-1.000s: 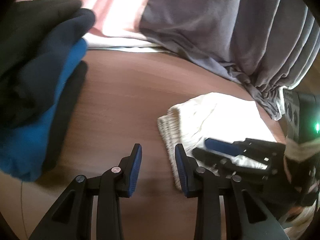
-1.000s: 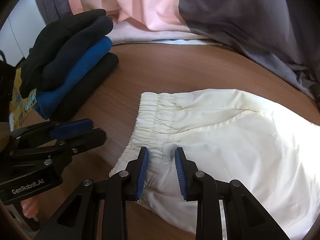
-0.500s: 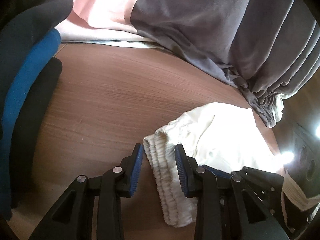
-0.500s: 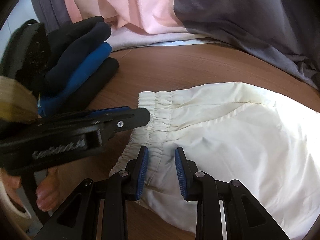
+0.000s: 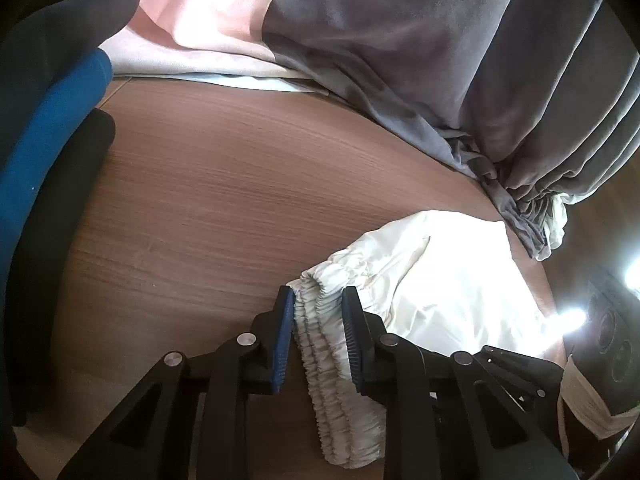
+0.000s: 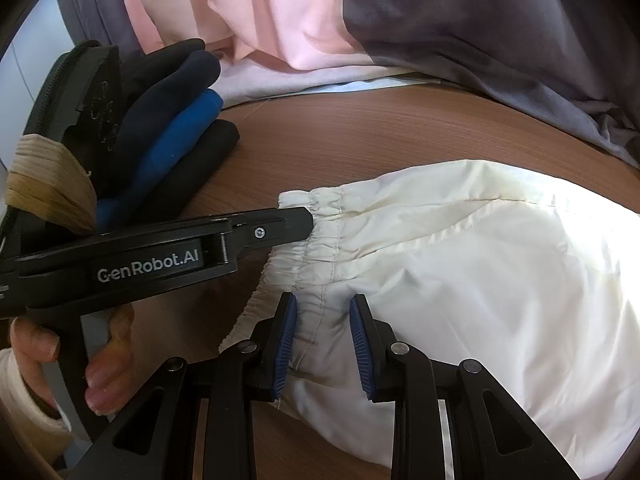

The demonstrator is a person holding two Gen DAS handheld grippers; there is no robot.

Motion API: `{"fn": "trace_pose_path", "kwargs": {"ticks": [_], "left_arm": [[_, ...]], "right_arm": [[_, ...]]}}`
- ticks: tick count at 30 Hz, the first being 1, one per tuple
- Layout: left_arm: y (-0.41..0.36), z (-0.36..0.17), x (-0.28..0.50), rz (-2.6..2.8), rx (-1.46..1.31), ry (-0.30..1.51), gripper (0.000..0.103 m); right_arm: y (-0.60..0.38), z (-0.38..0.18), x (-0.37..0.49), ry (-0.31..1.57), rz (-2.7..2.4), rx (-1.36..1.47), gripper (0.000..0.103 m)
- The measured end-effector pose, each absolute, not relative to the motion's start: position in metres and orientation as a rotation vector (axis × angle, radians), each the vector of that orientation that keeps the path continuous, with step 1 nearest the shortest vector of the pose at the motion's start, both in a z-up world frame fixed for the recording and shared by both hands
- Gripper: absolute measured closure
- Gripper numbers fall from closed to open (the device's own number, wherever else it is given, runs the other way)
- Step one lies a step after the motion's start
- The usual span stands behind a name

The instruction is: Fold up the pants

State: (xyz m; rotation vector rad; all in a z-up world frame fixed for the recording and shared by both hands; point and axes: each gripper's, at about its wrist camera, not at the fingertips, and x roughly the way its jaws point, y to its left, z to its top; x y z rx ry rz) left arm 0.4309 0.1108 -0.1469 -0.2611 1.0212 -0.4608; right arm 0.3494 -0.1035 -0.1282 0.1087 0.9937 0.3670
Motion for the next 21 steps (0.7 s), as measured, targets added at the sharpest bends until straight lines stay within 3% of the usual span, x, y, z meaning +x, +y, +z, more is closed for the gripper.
{"fn": "trace_pose_path", "kwargs": {"ticks": [5, 12, 17, 21], "left_arm": [[0.117, -0.153, 0.437, -0.467, -0.333, 1.049, 0.076], [0.116, -0.147, 0.432, -0.462, -0.323, 1.022, 0.088], [0.113, -0.134, 0.428, -0.471, -0.320, 0.998, 0.091], [0.111, -0.127, 0.429, -0.477, -0.300, 1.001, 0.091]], "right_arm": [[-0.102, -0.128, 0.349, 0.993, 0.366, 0.106, 0.075], [-0.102, -0.127, 0.349, 0.991, 0.367, 0.106, 0.075], [-0.105, -0.120, 0.349, 1.001, 0.363, 0.117, 0.074], [-0.109, -0.109, 0.339, 0.996, 0.329, 0.073, 0.057]]}}
